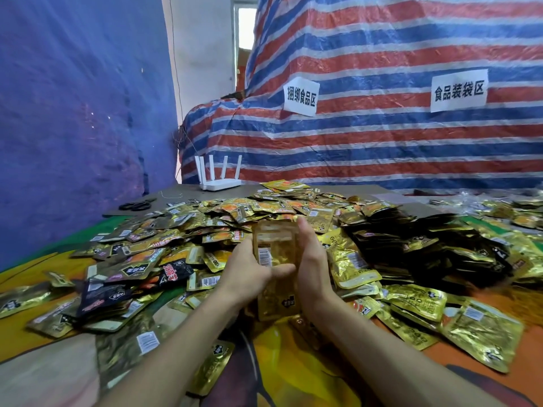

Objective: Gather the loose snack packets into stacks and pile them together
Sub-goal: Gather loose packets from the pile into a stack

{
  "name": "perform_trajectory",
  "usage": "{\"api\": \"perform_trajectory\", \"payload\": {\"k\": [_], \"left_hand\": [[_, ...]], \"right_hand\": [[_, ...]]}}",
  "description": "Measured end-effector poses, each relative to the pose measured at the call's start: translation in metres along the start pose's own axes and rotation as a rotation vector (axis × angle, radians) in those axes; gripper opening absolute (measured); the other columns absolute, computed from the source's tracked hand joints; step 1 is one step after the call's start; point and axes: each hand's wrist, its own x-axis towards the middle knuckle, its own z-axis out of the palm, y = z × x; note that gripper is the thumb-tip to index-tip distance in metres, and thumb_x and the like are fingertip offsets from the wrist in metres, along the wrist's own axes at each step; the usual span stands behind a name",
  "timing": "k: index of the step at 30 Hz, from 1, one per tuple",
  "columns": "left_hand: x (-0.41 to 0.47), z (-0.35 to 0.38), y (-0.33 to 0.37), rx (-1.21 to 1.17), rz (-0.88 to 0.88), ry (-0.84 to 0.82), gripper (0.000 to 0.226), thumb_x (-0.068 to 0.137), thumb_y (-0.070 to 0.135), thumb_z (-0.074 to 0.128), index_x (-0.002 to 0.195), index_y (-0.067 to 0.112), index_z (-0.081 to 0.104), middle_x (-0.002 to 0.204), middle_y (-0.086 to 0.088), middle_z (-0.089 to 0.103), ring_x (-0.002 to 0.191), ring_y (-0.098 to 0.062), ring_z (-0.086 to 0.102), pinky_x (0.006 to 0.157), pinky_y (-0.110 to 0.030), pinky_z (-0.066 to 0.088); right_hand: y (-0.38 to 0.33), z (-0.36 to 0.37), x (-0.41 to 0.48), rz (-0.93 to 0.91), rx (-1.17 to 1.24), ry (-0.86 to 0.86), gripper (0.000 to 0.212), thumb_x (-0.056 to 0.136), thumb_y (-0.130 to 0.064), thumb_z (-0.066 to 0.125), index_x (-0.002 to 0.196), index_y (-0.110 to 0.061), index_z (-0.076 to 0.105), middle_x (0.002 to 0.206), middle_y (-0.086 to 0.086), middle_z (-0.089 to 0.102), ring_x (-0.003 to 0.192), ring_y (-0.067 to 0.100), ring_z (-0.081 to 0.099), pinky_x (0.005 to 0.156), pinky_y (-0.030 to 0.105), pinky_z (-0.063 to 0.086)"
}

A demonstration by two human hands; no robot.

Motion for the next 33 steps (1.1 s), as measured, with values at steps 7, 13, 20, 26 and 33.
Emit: {"api": "perform_trajectory", "payload": {"k": [7,13,20,26,33], "left_hand": [[-0.005,0.007,-0.002,-0.151,0.121,-0.161,0.022,0.066,0.014,0.075,0.084,0.026,0.079,0.082,-0.004,0.075,0.077,-0.021,0.072,0.066,-0.029,0.057],[-0.004,0.016,-0.004,-0.206,0.134,-0.092,0.035,0.083,-0.005,0.072,0.111,0.015,0.064,0.083,0.008,0.075,0.078,-0.007,0.071,0.065,-0.018,0.053],[-0.009,0.014,-0.005,-0.161,0.100,-0.222,0.042,0.056,0.005,0.070,0.096,0.016,0.067,0.081,0.002,0.074,0.081,-0.017,0.070,0.071,-0.026,0.055],[-0.008,0.019,-0.003,-0.302,0.100,-0.103,0.042,0.057,0.004,0.072,0.098,0.012,0.068,0.087,-0.006,0.071,0.081,-0.023,0.070,0.076,-0.039,0.056],[-0.010,0.020,-0.001,-0.316,0.115,-0.137,0.040,0.081,-0.016,0.064,0.105,0.016,0.067,0.097,-0.005,0.075,0.090,-0.023,0.072,0.081,-0.040,0.056]], "right_hand": [[0.002,-0.005,0.004,0.086,0.067,-0.085,0.065,0.102,-0.059,0.033,0.107,-0.009,0.074,0.100,0.012,0.077,0.091,0.020,0.075,0.070,0.022,0.058],[-0.001,-0.006,0.007,-0.062,-0.141,-0.063,0.015,0.104,-0.015,0.041,0.107,-0.016,0.055,0.103,0.010,0.065,0.090,0.006,0.069,0.068,0.018,0.053],[-0.026,-0.011,-0.006,-0.098,-0.377,-0.053,0.029,0.095,-0.021,0.051,0.124,-0.023,0.050,0.111,-0.004,0.059,0.102,0.013,0.063,0.081,0.031,0.058],[-0.075,-0.062,-0.022,-0.158,-0.894,-0.023,0.013,0.085,-0.026,0.063,0.098,-0.024,0.064,0.089,-0.011,0.065,0.084,0.008,0.063,0.074,0.033,0.056],[-0.136,-0.184,-0.025,0.167,-1.660,0.140,0.014,0.081,-0.016,0.059,0.090,-0.018,0.071,0.090,0.008,0.070,0.085,0.029,0.066,0.076,0.037,0.058]]}}
